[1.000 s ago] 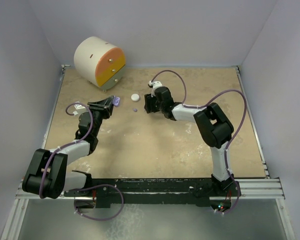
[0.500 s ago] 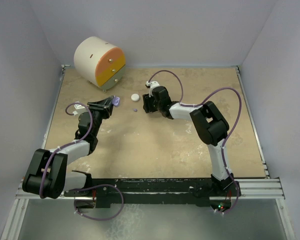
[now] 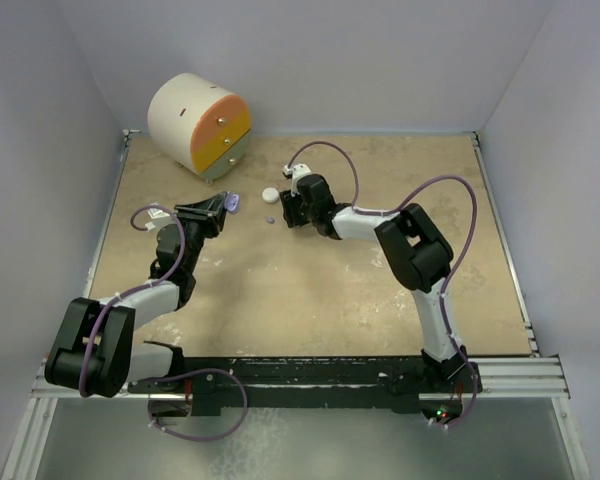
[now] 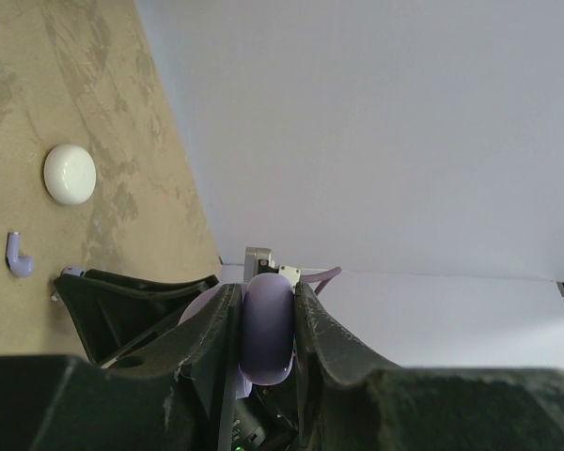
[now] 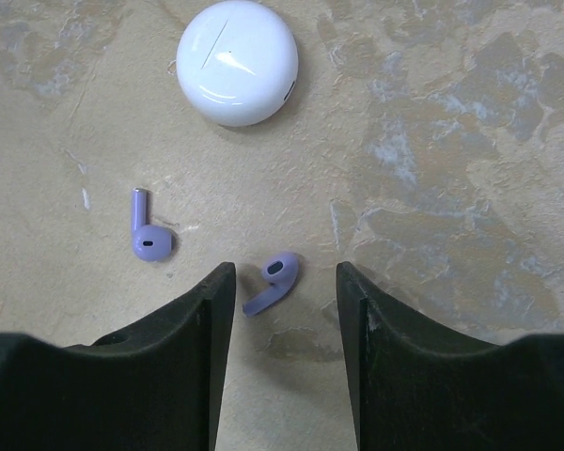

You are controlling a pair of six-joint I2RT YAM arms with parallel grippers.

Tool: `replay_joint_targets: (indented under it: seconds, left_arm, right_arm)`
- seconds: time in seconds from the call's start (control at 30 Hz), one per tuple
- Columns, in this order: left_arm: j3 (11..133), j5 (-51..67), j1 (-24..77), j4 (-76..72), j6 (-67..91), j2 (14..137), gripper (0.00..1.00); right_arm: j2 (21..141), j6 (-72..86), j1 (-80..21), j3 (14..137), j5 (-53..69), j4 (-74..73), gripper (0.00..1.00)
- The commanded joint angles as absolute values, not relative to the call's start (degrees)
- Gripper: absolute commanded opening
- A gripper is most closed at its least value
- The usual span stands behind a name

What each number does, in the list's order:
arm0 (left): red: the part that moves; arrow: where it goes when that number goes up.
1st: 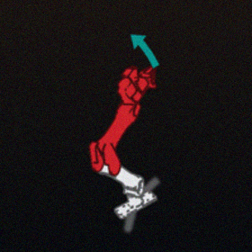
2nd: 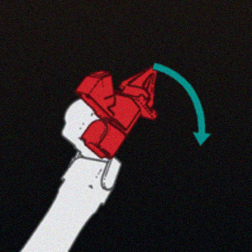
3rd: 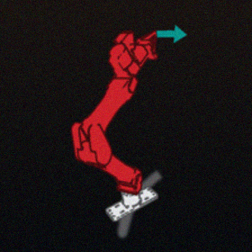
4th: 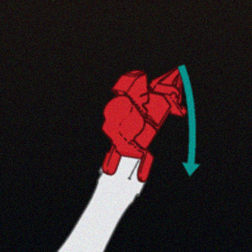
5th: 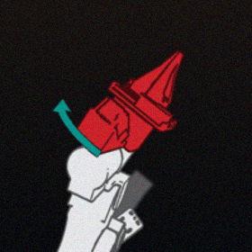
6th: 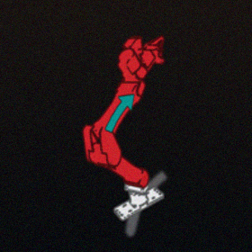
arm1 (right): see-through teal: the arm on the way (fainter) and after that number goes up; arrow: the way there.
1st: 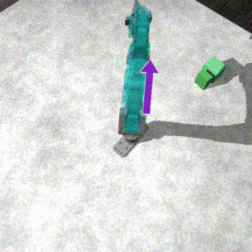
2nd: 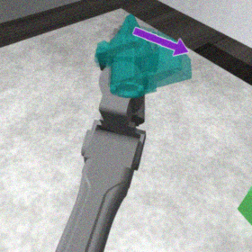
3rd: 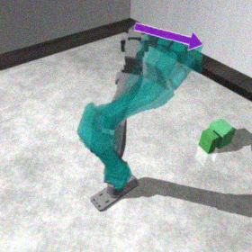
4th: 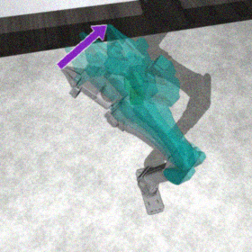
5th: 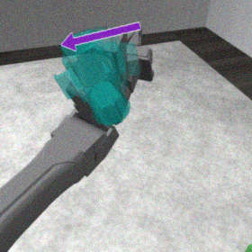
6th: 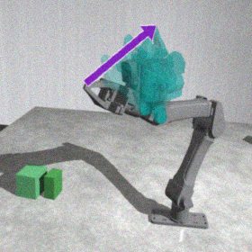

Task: Insert the wireless bluetooth earbuds into the charging case
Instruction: Pick up the earbud from the center of the board.

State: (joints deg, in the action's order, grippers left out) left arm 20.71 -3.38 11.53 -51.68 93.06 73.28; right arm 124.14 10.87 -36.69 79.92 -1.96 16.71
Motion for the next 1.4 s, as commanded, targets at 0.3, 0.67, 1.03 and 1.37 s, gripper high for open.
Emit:
replay_joint_targets:
  seconds: [0.3, 0.67, 1.03, 1.37]
  left_arm:
    - [20.07, -3.19, 10.90, -54.75, 94.13, 72.52, 0.00]
    - [19.66, -3.29, 10.90, -54.87, 94.22, 72.57, 0.00]
    - [19.66, -3.29, 10.90, -55.02, 94.31, 72.68, 0.00]
    - [19.60, -3.23, 10.90, -55.11, 94.39, 72.56, 0.00]
  right_arm:
    - [126.41, 8.46, -37.99, 82.17, -7.43, 14.38, 0.44]
    - [126.92, 7.49, -39.14, 82.53, -9.51, 12.48, 0.39]
    - [127.76, 7.27, -39.88, 82.90, -10.72, 11.19, 0.33]
    - [128.23, 7.50, -39.92, 83.17, -10.72, 10.15, 0.21]
